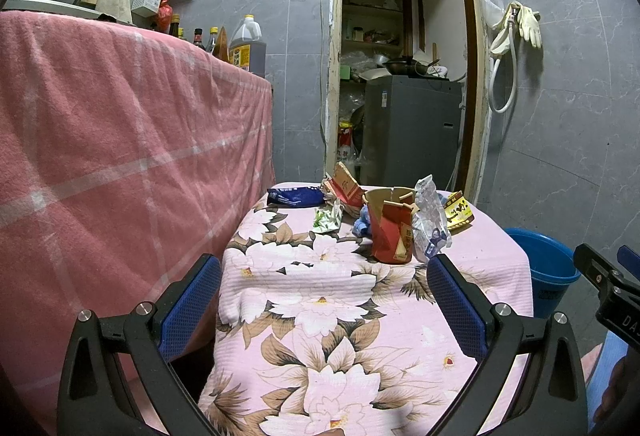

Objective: Collect trash

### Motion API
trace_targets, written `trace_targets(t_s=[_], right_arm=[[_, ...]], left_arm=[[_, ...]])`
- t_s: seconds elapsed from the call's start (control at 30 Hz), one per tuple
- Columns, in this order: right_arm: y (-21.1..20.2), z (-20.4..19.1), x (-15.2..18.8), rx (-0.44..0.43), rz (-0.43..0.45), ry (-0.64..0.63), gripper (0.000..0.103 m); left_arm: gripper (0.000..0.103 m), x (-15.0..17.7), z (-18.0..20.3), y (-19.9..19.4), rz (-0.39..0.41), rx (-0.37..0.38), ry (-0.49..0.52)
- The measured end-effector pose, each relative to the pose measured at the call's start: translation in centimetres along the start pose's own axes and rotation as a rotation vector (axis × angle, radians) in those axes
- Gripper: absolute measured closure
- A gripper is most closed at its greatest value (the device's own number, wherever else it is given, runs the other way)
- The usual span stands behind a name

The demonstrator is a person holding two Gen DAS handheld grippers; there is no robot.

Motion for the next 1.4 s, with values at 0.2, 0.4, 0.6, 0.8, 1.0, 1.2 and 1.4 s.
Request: trace_targets(t_s=[0.2,0.4,0.6,0.8,1.0,1.2,1.4], right_arm=[[0.2,0.3,-0.1,0.000,0.010,-0.004,0.000],[1.2,0.8,-0.9,-0.018,0.035,-0.001,0.000],[3.3,0.8,-2.4,-0.073,0.066,-0.020,0.000],[5.8,-0.1,-3.5,-0.165,0.091,-0.021,0.006],[8.6,-0.8,-2.8,-0.237,0.049,0.000,0.027],[10.8,-2.0,-1.6,-0.317,-0.024,0.012,0.060],[12.2,-3.5,-0.2,-0.381,-0.105,-0.003,0.077]], left_arm=[[0.002,0.1,0.2,0.4,-0.001,0.011,0.001],[0.002,-0.5,0.6,2.0,0.001,0.054,-0.026],[0.002,-1.5,1.9,5.0,-0.016,0.107,-0.013],[0.003,-1.0,2.8,8.1,-0.075,0.162,-0.022],[0.020,-0.4,3.1,10.2,-0.124,0.189,-0.025],[0.041,0.6,4.1,12.0,-0.182,0.237,-0.013],[0.054,1.2,4.3,13.0,-0.239,0.279,-0.033]])
Point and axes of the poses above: each gripper's, at about its wrist camera, not at the fingertips, and y roughly the way its jaws point, z to its right, x to its underside, the point moved 6 cm from there along y, roughly the way its jaws point, and after that the axes turned 8 degrees about z, right-handed, at the moved point
